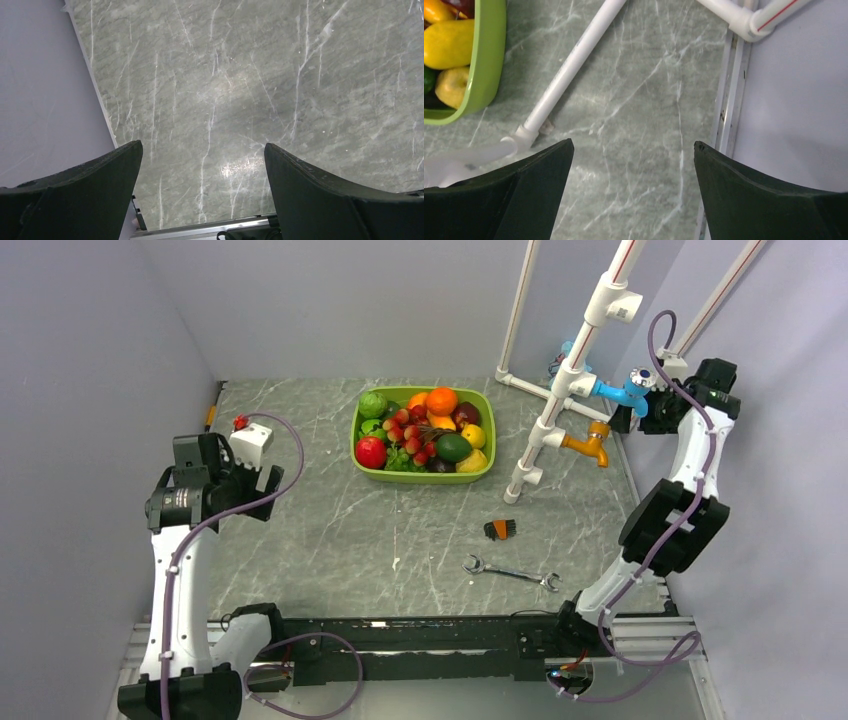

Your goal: Place the fake fruits into the plastic bag and tie a complex knot

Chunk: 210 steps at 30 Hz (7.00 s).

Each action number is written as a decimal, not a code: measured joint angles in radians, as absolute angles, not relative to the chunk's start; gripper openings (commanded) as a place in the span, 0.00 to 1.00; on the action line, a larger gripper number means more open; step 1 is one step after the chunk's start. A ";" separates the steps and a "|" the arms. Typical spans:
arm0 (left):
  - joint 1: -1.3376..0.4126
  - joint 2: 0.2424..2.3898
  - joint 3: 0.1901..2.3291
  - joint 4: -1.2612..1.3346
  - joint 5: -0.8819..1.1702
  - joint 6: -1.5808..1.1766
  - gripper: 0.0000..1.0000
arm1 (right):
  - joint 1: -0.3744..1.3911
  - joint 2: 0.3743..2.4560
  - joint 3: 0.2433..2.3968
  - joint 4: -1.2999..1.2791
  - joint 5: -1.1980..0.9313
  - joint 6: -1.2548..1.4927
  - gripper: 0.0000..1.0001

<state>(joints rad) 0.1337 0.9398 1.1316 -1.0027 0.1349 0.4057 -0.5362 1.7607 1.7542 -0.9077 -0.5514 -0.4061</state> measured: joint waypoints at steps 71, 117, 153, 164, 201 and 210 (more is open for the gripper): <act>0.133 1.200 1.073 -0.835 0.152 0.248 0.99 | -0.317 2.600 2.160 0.078 -0.445 0.201 0.00; 0.108 0.887 1.051 -0.931 0.218 0.268 0.99 | -0.845 1.020 0.810 -0.236 -0.764 -0.015 0.00; 0.107 0.707 1.018 -1.022 0.240 0.328 0.99 | -0.950 0.559 0.920 -1.377 -0.856 -1.144 0.00; 0.107 0.713 1.017 -1.018 0.239 0.380 0.99 | -0.876 0.655 1.020 -1.505 -0.967 -1.258 0.00; 0.107 0.811 1.141 -1.083 0.430 0.422 0.99 | 0.997 1.328 1.362 -0.878 -0.168 -0.297 0.00; 0.128 0.867 1.456 -1.199 0.553 0.347 0.99 | 0.990 1.520 1.509 -0.593 -0.189 -0.330 0.00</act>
<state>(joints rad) 0.1284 0.8669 1.4559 -1.1988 0.5529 0.3473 0.9901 1.5204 1.5089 -0.5926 -0.1886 -0.3298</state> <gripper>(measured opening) 0.988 0.019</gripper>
